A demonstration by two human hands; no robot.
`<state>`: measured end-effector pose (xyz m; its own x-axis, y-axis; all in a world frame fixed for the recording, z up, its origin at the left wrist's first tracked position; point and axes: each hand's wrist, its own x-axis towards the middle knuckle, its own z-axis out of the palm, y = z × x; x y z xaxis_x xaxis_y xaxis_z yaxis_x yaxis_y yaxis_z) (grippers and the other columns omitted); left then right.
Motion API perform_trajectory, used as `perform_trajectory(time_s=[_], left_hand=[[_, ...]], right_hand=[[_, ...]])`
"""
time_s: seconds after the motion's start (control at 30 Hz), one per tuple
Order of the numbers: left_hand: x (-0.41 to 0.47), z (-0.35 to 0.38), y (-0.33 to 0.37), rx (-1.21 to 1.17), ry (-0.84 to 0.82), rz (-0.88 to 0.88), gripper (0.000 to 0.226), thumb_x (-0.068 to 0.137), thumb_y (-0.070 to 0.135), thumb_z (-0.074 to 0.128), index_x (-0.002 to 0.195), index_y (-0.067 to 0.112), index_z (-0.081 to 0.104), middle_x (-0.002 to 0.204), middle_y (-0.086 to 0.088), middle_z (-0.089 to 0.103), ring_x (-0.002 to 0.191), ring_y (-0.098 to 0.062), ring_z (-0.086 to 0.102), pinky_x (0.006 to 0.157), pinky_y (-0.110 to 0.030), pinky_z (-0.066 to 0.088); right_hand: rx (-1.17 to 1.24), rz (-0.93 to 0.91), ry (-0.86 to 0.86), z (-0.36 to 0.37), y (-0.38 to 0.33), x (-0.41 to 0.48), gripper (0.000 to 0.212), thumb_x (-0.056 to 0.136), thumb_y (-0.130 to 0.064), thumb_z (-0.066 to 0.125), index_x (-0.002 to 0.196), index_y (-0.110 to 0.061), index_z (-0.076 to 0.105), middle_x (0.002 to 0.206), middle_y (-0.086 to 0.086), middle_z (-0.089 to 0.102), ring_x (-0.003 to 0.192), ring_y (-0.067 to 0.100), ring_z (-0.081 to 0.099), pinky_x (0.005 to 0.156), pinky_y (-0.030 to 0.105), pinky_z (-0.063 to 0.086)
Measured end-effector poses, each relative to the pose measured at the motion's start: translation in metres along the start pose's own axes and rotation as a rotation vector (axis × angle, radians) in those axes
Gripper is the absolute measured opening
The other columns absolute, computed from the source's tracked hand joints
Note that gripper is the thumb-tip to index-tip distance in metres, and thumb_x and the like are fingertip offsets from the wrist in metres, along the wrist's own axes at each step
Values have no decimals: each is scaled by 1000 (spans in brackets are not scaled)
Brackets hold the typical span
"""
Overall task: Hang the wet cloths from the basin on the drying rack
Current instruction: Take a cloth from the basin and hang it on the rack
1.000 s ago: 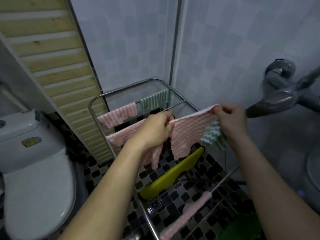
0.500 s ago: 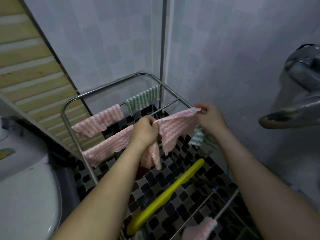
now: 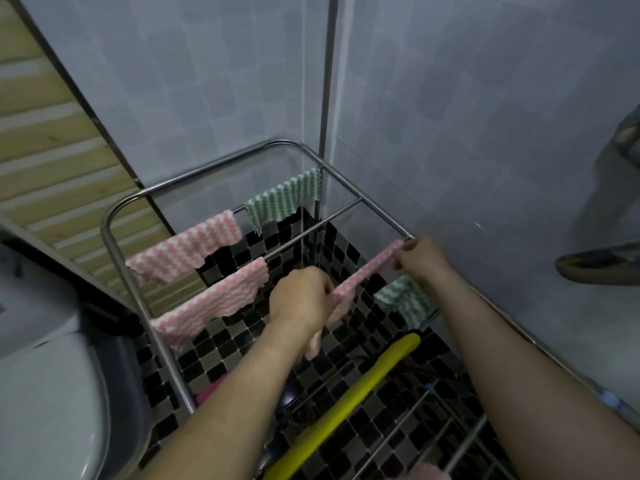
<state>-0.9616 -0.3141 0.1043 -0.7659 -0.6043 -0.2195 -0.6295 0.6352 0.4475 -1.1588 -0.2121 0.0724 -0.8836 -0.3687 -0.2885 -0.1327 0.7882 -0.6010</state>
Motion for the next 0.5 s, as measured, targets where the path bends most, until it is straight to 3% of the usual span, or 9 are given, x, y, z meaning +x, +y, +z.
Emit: perform_trajectory(time_s=[0.13, 0.27, 0.37, 0.5], left_hand=[[1, 2, 3, 45, 62, 75, 17, 90, 33, 62, 97, 23, 73, 85, 0, 72, 79, -21, 67, 64, -29, 47], [4, 8, 9, 29, 126, 114, 18, 93, 33, 58, 102, 27, 72, 91, 1, 73, 84, -21, 67, 69, -30, 51], [7, 10, 10, 17, 145, 117, 18, 94, 35, 57, 98, 26, 72, 89, 2, 73, 84, -21, 67, 68, -28, 47], [8, 10, 9, -24, 99, 74, 14, 91, 33, 61, 100, 29, 71, 90, 3, 72, 84, -21, 68, 72, -32, 54]], right_hand=[[26, 11, 67, 1, 5, 9, 18, 79, -20, 68, 64, -11, 70, 83, 19, 74, 83, 32, 71, 77, 40, 57], [-109, 34, 169, -7, 8, 12, 27, 85, -27, 61, 89, -4, 74, 91, 20, 72, 88, 35, 69, 72, 32, 50], [-187, 14, 203, -7, 5, 12, 30, 88, -28, 57, 93, -3, 73, 96, 22, 71, 91, 37, 68, 73, 32, 50], [-211, 3, 191, -8, 4, 6, 33, 92, -30, 54, 97, -3, 73, 100, 21, 72, 94, 36, 68, 78, 34, 52]])
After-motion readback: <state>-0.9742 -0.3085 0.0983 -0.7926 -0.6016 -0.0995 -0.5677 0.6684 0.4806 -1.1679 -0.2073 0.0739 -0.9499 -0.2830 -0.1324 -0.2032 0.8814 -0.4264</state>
